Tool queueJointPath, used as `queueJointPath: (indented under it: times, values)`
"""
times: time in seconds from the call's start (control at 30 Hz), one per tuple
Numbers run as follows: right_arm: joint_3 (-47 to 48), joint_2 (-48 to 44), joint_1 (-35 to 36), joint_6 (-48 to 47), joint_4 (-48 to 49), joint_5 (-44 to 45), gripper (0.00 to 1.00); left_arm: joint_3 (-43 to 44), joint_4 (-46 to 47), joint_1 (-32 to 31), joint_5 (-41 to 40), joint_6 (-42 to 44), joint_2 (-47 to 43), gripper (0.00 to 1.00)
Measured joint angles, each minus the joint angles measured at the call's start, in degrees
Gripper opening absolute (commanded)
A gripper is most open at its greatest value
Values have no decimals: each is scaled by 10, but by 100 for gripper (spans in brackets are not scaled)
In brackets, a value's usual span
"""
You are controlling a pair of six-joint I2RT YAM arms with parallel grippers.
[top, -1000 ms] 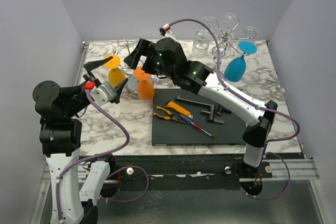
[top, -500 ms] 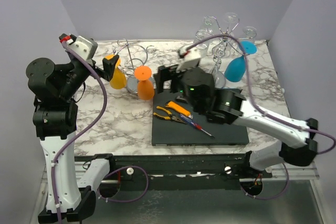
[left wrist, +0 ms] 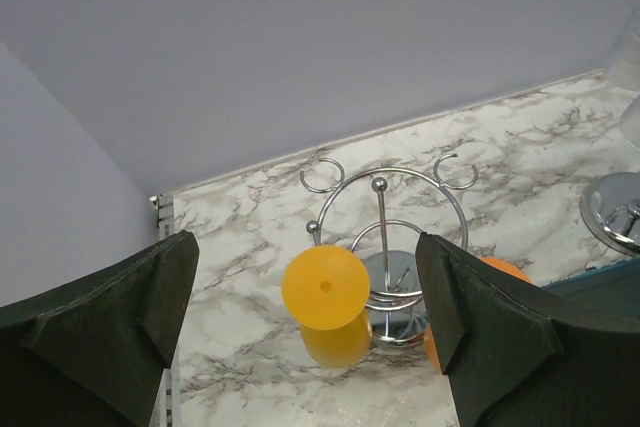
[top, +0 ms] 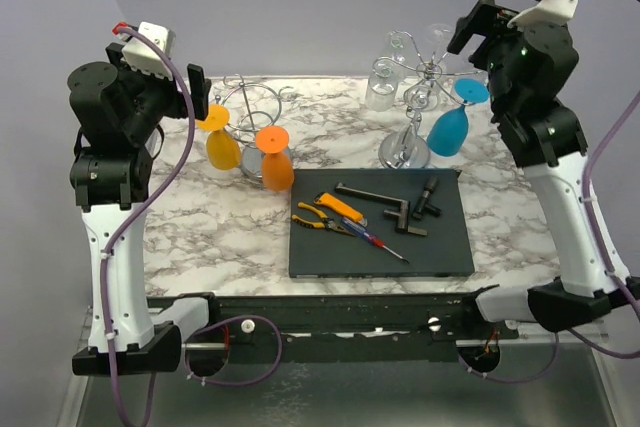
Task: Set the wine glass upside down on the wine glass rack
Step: Reset both arms
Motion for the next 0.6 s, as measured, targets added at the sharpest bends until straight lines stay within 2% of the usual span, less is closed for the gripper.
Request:
queueJointPath:
  times: [0.2,0.27,0.47,0.6]
  values:
    - [-10,67,-243,71,-71,-160,99,19,-1,36,-2,-3,19,99]
    - [-30,70,-297,90,-83,-183,100,22,2,82,16,-10,33,99]
    - [-106,40,-354,115,-79,-195,99,11,23,247,98,-37,90,99]
    - [-238,-25,-379,123,-42,-186,97,-69,53,292,136,-38,90,99]
